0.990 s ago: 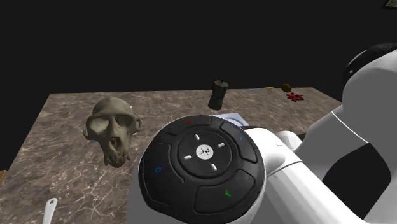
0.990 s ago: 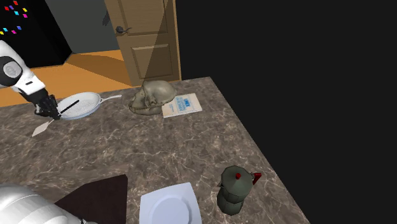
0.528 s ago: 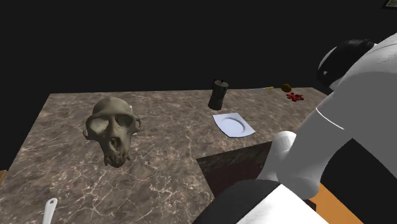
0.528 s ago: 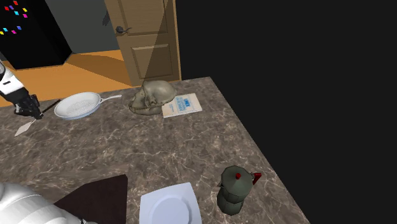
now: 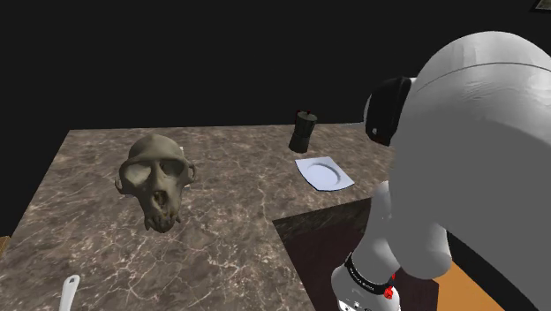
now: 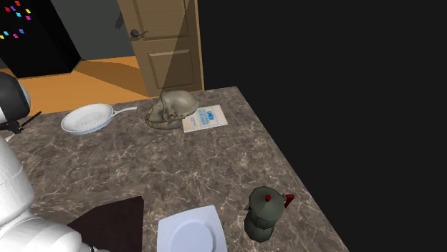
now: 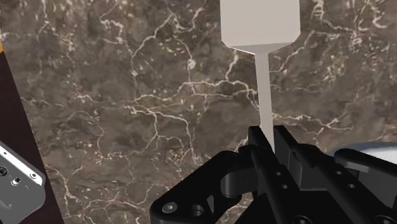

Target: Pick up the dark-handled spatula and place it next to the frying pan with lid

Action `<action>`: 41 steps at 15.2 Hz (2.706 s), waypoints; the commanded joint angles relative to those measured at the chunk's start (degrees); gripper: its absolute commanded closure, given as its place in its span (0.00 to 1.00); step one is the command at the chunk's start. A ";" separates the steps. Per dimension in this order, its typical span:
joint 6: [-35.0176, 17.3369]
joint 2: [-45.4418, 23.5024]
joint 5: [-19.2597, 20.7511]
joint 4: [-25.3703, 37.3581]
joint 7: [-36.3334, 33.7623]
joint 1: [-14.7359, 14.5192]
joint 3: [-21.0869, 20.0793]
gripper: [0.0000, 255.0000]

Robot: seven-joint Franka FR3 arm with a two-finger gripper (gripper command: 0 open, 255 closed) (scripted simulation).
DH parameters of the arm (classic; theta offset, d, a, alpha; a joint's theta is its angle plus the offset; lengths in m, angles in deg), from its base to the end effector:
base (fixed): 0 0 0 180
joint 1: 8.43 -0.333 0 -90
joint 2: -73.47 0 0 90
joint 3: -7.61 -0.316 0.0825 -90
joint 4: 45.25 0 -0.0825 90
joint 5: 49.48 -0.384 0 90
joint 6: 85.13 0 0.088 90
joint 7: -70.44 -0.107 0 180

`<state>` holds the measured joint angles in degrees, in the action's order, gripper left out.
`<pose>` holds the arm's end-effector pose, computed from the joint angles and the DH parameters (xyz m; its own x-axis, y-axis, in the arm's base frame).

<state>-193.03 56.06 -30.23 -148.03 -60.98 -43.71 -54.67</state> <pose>-0.0088 0.6015 0.4536 0.8794 -0.4719 0.0628 -0.4729 -0.8811 0.0007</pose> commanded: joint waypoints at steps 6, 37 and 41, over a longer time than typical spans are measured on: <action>1.29 -8.24 6.54 5.93 -6.10 -9.12 3.72 1.00; -6.27 -12.31 10.80 0.78 -9.12 -10.78 6.73 0.00; -2.17 -10.25 8.53 3.63 -7.71 -10.20 5.07 0.00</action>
<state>-195.80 45.42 -21.29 -144.70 -68.98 -54.14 -49.31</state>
